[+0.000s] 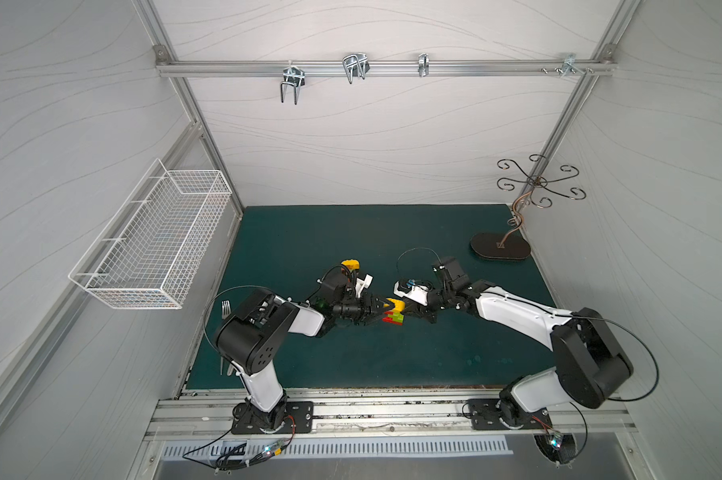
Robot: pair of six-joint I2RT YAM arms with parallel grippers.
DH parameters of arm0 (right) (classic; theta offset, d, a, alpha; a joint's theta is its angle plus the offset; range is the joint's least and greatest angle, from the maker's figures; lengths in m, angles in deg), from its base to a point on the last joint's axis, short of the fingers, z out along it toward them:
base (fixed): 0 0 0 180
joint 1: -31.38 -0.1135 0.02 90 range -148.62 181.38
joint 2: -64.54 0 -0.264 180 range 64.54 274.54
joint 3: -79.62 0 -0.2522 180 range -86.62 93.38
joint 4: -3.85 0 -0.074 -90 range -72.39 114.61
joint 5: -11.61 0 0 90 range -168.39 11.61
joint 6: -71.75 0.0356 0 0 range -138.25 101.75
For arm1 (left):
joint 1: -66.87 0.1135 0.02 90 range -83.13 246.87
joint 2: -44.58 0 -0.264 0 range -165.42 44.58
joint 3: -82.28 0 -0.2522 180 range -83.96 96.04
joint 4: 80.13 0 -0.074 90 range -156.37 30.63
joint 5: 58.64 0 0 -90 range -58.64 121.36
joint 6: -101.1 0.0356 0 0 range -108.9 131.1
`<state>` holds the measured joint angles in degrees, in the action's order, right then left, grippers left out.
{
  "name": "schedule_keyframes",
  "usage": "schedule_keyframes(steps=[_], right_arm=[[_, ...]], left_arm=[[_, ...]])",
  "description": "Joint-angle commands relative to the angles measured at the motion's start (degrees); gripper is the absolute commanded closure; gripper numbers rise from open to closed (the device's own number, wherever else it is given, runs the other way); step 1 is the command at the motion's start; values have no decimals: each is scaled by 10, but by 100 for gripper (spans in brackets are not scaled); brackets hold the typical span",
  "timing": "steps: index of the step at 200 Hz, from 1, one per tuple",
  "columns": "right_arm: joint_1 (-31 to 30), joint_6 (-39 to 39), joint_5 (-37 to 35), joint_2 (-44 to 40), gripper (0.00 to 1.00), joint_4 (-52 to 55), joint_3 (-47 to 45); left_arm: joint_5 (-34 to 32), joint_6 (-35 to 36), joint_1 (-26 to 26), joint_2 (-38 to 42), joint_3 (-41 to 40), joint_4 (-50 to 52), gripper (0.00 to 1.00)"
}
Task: Assemble the letter s with lego
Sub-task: Assemble the lego brick with the lego brick.
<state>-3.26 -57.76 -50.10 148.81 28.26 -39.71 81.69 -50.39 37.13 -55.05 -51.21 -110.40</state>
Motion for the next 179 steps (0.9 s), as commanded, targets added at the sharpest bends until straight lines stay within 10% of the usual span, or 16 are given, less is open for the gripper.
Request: schedule_keyframes(steps=[1,106,179], right_arm=[[-3,-8,-4,8,82,38,11],[-3,-13,-2,12,83,45,14],[-2,-16,-4,8,83,48,12]], left_arm=[[13,2,-2,-10,18,-32,41],[14,6,-2,-13,19,-26,47],[4,10,-2,-1,19,-9,28]])
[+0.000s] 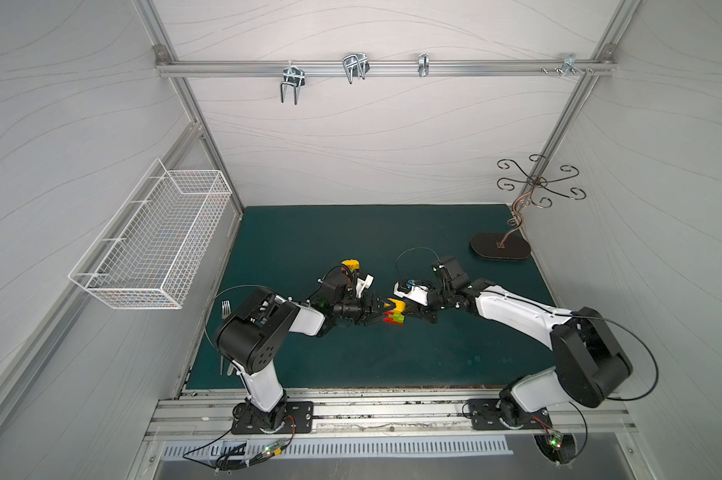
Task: Assemble the letter s with lego
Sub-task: Assemble the lego brick with the lego brick.
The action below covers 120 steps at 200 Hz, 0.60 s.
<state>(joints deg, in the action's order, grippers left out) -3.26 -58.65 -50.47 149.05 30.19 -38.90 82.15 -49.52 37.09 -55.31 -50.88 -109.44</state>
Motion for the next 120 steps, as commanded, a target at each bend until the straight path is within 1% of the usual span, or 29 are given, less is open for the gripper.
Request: schedule_keyframes(steps=[1,27,83,120], right_arm=[[-2,-7,0,6,83,29,4],[-2,-11,0,8,85,34,5],[-2,-19,1,10,86,47,16],[-2,-20,3,14,87,50,20]], left_arm=[[-1,2,-2,1,15,-18,28],[-2,-2,-2,2,16,-21,29],[1,-16,-1,-6,12,-42,39],[2,-15,0,-8,11,-42,41]])
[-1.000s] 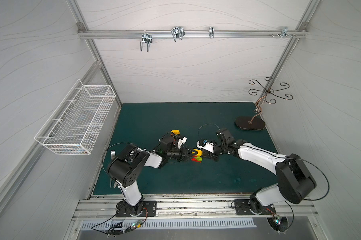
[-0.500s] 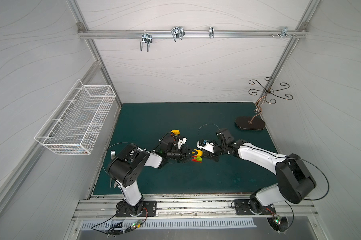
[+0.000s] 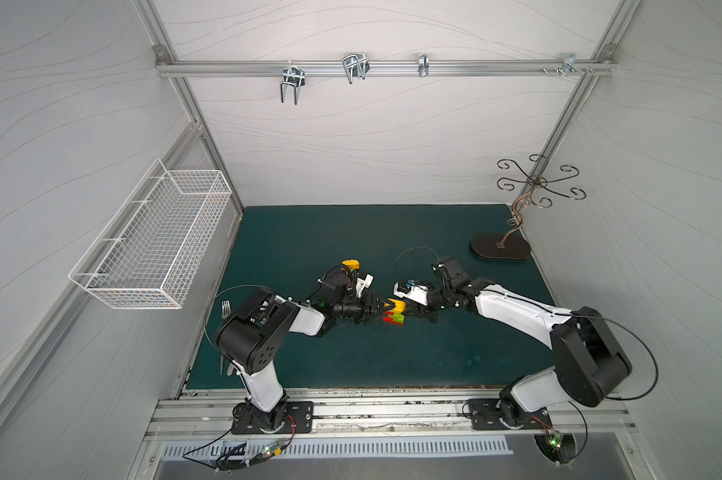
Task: Assemble the letter s with lego
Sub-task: Assemble the lego brick with the lego brick.
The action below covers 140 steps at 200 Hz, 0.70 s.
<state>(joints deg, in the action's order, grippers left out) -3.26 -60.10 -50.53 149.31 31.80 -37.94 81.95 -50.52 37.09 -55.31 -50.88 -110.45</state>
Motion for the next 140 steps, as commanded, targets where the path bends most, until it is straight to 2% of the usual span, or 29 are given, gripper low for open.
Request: schedule_keyframes(steps=[1,100,114,140], right_arm=[[-2,-6,4,11,86,34,10],[-2,-8,4,15,87,37,15],[-2,-9,3,14,87,37,14],[-1,-9,3,13,87,37,11]], left_arm=[[4,-5,0,-8,11,-33,41],[7,-5,2,-17,2,-40,46],[7,-5,3,-17,0,-40,43],[1,0,4,-10,-2,-28,29]])
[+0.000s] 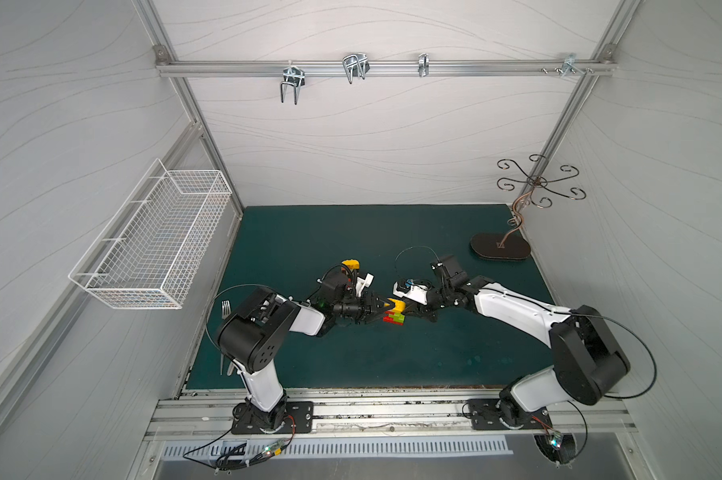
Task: Assemble the letter s with lego
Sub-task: Assemble the lego brick with the lego brick.
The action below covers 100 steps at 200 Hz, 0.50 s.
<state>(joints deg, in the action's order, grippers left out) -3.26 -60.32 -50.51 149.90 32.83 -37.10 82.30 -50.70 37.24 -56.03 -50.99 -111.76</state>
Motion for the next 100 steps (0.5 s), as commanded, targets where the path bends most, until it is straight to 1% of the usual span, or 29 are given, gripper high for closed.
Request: schedule_keyframes(steps=[1,13,54,75,100], right_arm=[[-1,-7,2,7,87,28,2],[-1,-7,2,7,87,28,3],[-2,-9,2,5,87,32,5],[-1,-11,3,6,87,36,7],[-1,-11,5,7,88,36,7]], left_arm=[[-3,2,3,-3,-1,-14,29],[-7,6,4,3,-1,-5,26],[-8,-2,8,25,-3,-11,21],[-5,-23,10,33,-11,-47,18],[2,-34,10,36,-15,-71,18]])
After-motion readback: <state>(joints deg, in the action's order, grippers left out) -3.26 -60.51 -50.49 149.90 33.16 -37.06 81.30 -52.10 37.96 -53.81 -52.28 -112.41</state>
